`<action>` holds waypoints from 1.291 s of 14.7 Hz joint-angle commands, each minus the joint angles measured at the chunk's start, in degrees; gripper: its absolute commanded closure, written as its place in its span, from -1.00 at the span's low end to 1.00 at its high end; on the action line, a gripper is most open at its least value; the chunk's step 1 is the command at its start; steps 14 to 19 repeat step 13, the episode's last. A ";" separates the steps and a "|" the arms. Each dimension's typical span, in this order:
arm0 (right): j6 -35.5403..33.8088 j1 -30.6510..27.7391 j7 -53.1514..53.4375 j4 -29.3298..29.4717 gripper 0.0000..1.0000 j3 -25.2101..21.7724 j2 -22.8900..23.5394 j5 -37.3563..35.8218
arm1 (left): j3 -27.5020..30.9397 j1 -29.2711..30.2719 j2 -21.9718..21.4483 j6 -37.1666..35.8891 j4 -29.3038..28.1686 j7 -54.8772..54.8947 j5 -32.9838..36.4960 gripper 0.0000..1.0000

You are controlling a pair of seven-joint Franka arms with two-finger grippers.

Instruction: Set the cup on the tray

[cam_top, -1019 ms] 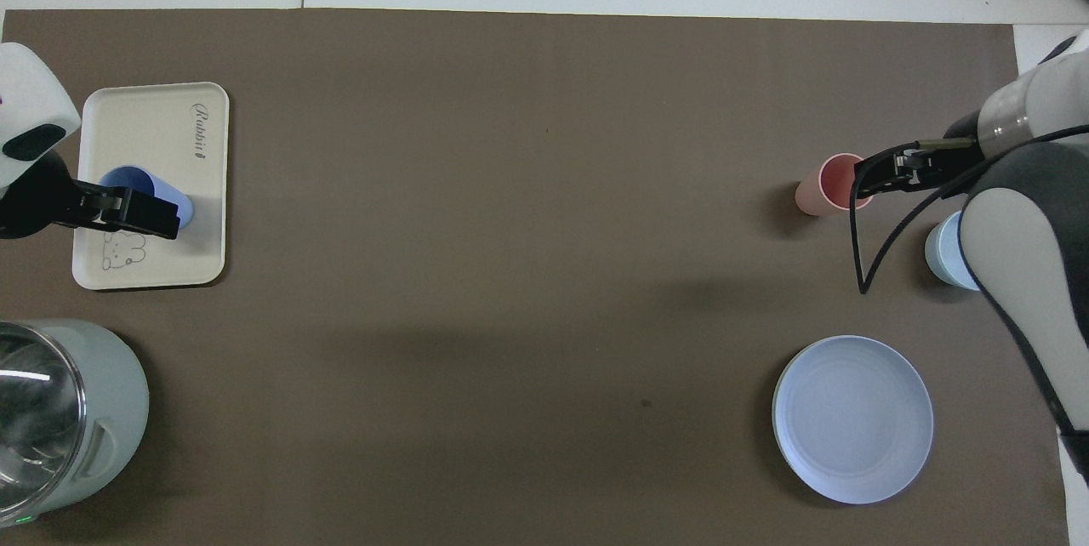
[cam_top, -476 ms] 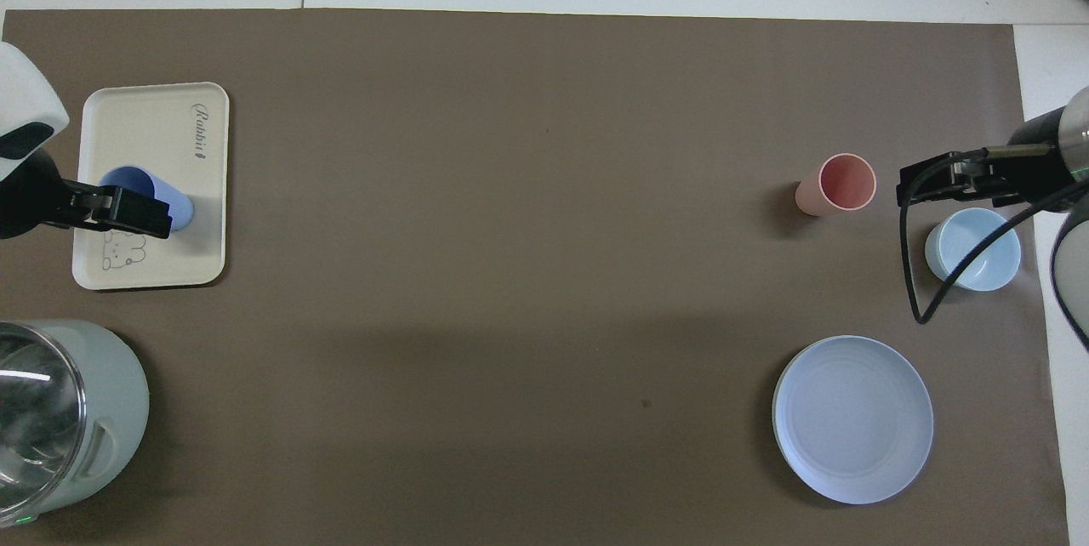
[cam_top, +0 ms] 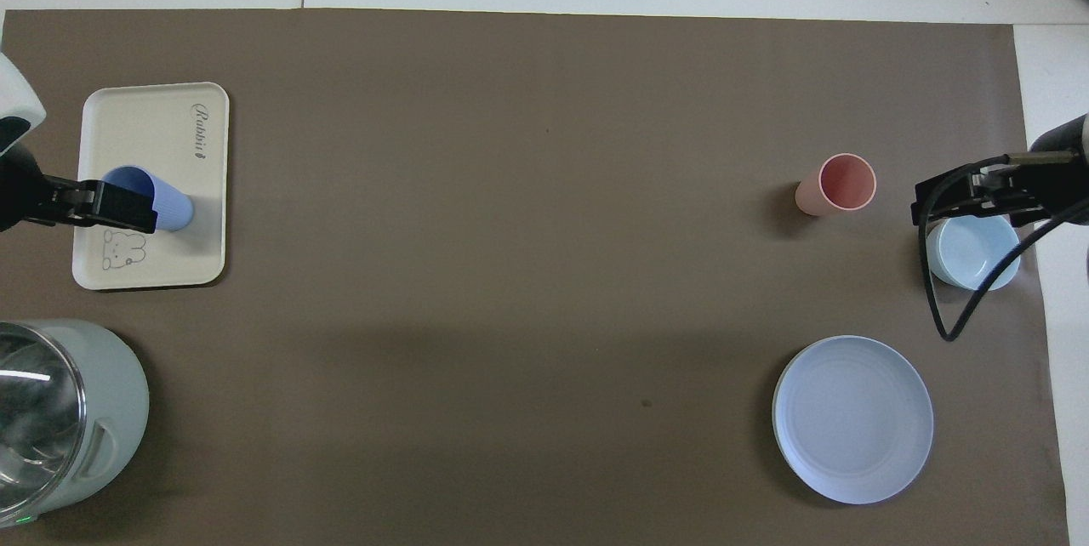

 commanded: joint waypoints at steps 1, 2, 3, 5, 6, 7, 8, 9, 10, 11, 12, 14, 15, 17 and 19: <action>-0.29 0.01 1.67 -1.55 -1.00 0.34 -1.48 -0.97 | -0.23 0.41 -0.61 0.71 -0.38 -0.53 -0.63 -1.00; -0.29 -0.16 1.76 -2.07 -1.00 0.34 -1.74 -1.32 | -0.23 0.41 -0.61 0.80 -0.38 -0.62 -0.63 -1.00; -0.12 -0.08 1.76 -2.94 -1.00 0.34 -2.53 -1.67 | -0.23 0.41 -0.53 0.97 -0.38 -0.53 -0.63 -1.00; 1.37 0.01 1.59 -3.39 -1.00 0.34 -2.71 -1.68 | -0.23 0.24 -0.53 1.68 -0.38 -0.53 -0.63 -1.00; 2.51 -0.08 1.07 -3.39 -1.00 0.43 -2.54 -1.76 | -0.23 0.24 -0.53 2.37 -0.38 -0.62 -0.63 -1.00; 2.61 -0.17 0.89 -3.39 -1.00 0.43 -2.62 -1.76 | -0.32 0.24 -0.44 3.34 -0.47 -0.71 -0.63 -1.00; 2.69 -0.08 0.80 -3.39 -1.00 0.34 -2.53 -1.76 | -0.32 0.24 -0.44 3.96 -0.47 -0.71 -0.63 -1.00; 2.70 -0.17 0.88 -3.39 -1.00 0.43 -2.53 -1.76 | -0.23 0.24 -0.44 3.96 -0.38 -0.62 -0.63 -1.00; 2.87 -0.25 1.15 -3.39 -1.00 0.43 -2.62 -1.76 | -0.32 0.15 -0.44 3.35 -0.38 -0.62 -0.63 -1.00; 2.87 -0.25 1.24 -3.39 -1.00 0.34 -2.62 -1.76 | -0.32 0.06 -0.44 3.35 -0.38 -0.62 -0.63 -1.00; 2.87 -0.17 1.24 -3.39 -1.00 0.43 -2.62 -1.76 | -0.32 -0.11 -0.44 3.35 -0.38 -0.62 -0.63 -1.00; 2.78 -0.08 1.24 -3.48 -1.00 0.34 -2.62 -1.76 | -0.32 -0.20 -0.44 3.35 -0.38 -0.62 -0.63 -1.00; 2.78 -0.08 1.24 -3.48 -1.00 0.34 -2.62 -1.76 | -0.32 -0.20 -0.44 3.35 -0.38 -0.62 -0.63 -1.00; 2.78 -0.08 1.24 -3.48 -1.00 0.34 -2.62 -1.76 | -0.32 -0.20 -0.44 3.35 -0.38 -0.62 -0.63 -1.00; 2.78 -0.08 1.24 -3.48 -1.00 0.34 -2.62 -1.76 | -0.32 -0.20 -0.44 3.35 -0.38 -0.62 -0.63 -1.00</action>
